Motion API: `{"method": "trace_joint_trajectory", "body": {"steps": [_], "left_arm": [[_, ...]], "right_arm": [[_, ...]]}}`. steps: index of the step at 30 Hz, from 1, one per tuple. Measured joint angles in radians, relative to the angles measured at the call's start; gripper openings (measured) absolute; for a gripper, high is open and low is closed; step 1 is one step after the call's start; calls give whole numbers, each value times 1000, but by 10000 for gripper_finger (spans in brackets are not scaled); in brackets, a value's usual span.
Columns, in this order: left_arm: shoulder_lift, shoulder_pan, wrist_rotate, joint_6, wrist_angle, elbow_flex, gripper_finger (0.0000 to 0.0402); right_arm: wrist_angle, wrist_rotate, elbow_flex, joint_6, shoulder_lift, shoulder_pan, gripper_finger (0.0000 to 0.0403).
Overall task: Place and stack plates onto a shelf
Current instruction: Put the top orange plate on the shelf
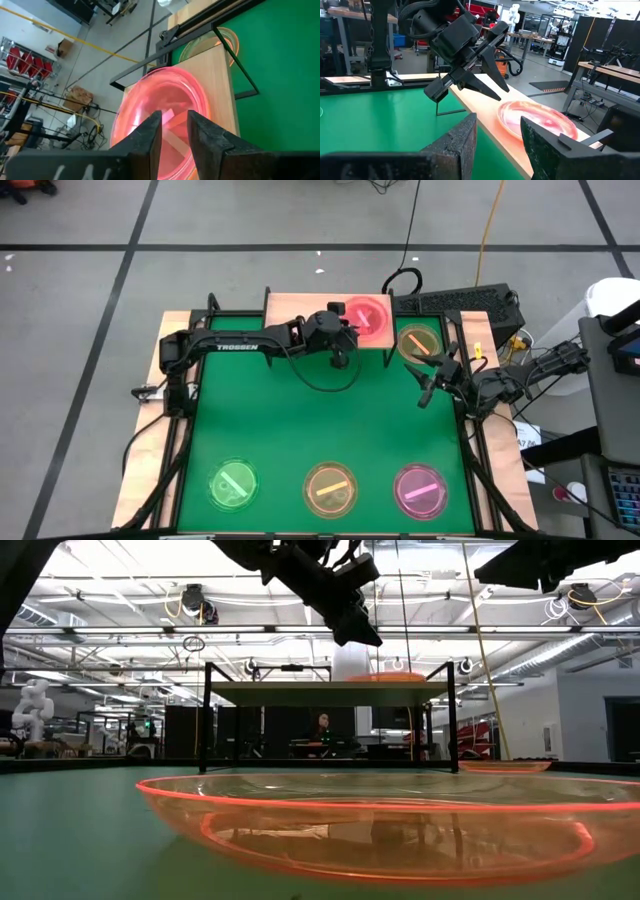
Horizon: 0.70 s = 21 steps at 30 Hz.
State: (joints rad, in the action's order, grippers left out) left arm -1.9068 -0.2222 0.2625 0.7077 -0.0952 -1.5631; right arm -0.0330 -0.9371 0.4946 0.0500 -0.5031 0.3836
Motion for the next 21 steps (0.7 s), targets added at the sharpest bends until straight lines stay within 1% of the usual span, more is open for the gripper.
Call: {"method": "trace_joint_trajectory", "body": {"steps": [3,6,8,12,16,19,21], "left_arm": [[2,0,8,7,0,0,99],[34,11,69,27,-32,2,99],[81,26,106,35,-61,2,99],[196,65,113,20,-181,0,99],[304,94,128,-36,-356,7,99],[393,111,140,-116,-440,41,99],[460,124,142,-180,-472,87,99]], "right_arm": [[0,0,0,0,0,0,134],[-1,0,0,0,0,0,134],[-5,0,0,0,0,0,134],[-12,0,0,0,-3,0,134],[-18,0,0,4,-6,0,134],[-32,0,0,6,-7,0,134],[-35,0,0,6,-7,0,134]]}}
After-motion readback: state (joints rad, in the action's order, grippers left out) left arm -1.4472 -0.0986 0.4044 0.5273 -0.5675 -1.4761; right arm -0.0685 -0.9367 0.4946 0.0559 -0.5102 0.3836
